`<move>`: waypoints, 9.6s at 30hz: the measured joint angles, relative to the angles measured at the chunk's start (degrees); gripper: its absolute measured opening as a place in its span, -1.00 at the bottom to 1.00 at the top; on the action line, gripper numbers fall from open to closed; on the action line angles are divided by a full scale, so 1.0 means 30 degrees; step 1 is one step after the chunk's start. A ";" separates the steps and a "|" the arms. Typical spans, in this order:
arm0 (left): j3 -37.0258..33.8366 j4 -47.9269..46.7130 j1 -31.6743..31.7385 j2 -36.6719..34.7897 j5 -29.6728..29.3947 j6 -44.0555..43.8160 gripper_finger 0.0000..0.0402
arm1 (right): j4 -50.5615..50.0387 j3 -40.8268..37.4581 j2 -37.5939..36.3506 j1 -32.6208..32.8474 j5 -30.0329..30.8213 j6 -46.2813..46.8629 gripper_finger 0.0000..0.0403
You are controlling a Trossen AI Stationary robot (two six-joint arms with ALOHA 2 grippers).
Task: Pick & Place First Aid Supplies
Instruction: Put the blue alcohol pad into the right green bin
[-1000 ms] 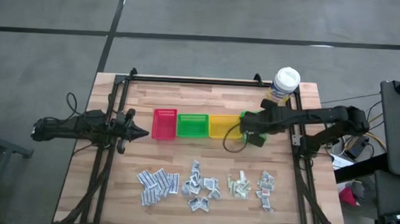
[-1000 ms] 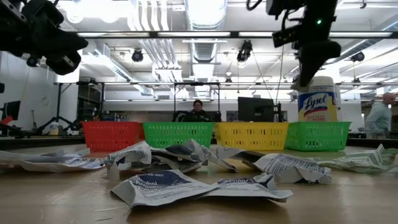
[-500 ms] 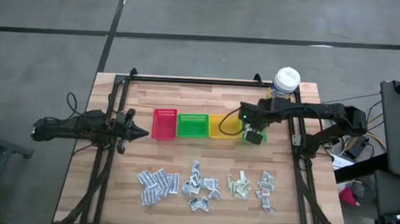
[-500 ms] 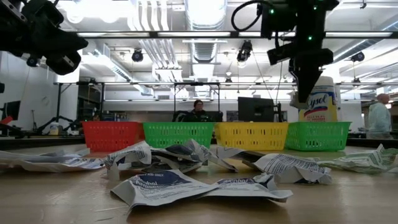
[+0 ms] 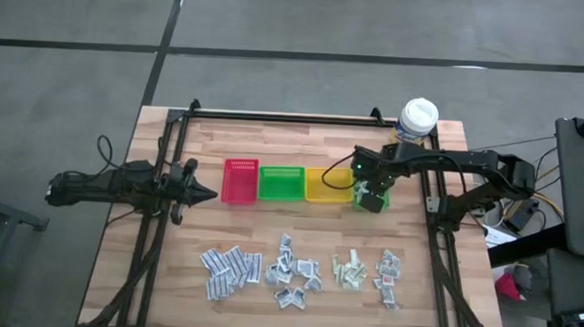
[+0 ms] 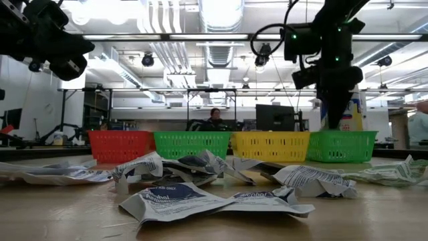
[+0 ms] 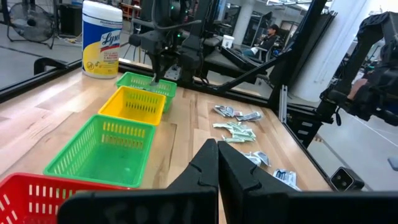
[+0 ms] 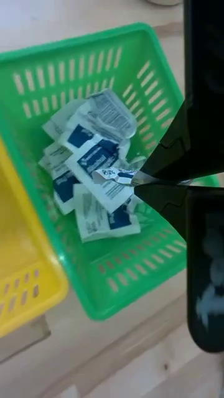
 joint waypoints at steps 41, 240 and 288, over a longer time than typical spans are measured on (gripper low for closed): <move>0.0001 0.0006 -0.0001 0.0000 0.0000 -0.0007 -1.00 | 0.2116 -0.0146 0.0000 -0.0427 0.0161 -0.0197 -0.38; 0.0004 -0.0146 0.0000 0.0000 0.0007 -0.0663 -1.00 | -1.1195 1.0761 0.7686 0.8912 0.3897 0.9279 -0.96; 0.0007 -0.0291 -0.0006 -0.0007 0.0006 -0.0210 -1.00 | 0.3833 -0.1626 0.2339 0.9071 0.1800 0.7388 -0.33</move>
